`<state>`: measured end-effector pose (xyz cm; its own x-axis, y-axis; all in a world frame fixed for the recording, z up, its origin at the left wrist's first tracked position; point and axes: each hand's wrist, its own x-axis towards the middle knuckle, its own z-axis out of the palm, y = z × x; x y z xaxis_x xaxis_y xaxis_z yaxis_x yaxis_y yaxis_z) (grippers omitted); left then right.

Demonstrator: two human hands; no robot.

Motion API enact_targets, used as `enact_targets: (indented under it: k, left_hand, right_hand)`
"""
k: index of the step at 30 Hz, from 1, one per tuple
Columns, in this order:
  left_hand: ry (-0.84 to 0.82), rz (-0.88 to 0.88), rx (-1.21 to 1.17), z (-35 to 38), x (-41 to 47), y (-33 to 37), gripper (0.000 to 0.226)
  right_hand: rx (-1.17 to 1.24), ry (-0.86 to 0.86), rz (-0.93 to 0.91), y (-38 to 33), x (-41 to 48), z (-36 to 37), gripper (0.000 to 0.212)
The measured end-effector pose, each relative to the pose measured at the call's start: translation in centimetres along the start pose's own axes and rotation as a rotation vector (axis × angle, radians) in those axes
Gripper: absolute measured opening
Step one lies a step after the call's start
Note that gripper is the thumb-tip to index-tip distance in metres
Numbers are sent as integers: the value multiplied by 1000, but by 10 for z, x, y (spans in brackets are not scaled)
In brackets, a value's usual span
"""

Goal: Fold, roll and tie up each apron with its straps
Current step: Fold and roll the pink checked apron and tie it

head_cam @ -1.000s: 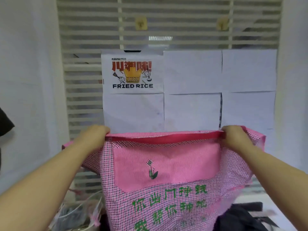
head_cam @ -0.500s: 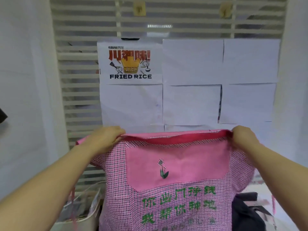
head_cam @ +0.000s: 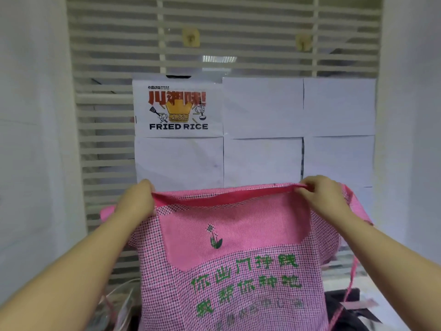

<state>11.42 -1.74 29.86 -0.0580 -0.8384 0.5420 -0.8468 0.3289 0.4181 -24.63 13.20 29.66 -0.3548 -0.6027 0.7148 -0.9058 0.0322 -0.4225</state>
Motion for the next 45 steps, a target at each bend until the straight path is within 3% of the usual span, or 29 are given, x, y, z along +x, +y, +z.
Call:
enact_targets:
  k: [2, 5, 8, 12, 16, 22, 26, 30, 35, 38, 43, 45]
  left_hand:
    - [19, 35, -115, 0, -6, 7, 10]
    - [50, 241, -129, 0, -17, 13, 6]
    - [69, 346, -90, 4, -21, 10, 22]
    - [-6, 272, -222, 7, -27, 22, 27]
    - [-126, 183, -523, 9, -37, 34, 31]
    - [-214, 383, -329, 4, -50, 39, 23]
    - [-294, 363, -289, -1, -49, 38, 29]
    - [-268, 395, -137, -6, -48, 38, 32]
    - [-285, 248, -329, -9, -48, 46, 27]
    - [-372, 254, -345, -18, -44, 48, 31]
    - [-669, 363, 23, -23, -28, 51, 31]
    - [-730, 325, 181, -8, -23, 59, 31]
  right_hand:
    - [30, 121, 17, -2, -2, -6, 12]
    - [159, 209, 78, -7, -5, -21, 9]
    - [260, 240, 91, -8, -4, -33, 10]
    - [207, 368, 25, -10, -2, -53, 15]
    - [180, 440, 9, -10, -1, -64, 15]
    - [167, 474, 79, 4, -1, -67, 20]
    - [180, 468, 65, 6, -3, -63, 18]
    - [148, 457, 16, 8, -9, -64, 14]
    - [128, 443, 1, 13, -13, -62, 14]
    - [119, 425, 21, 24, -12, -65, 13]
    - [2, 126, 111, 51, 2, -63, 11]
    - [-93, -12, 137, 60, 9, -52, 14]
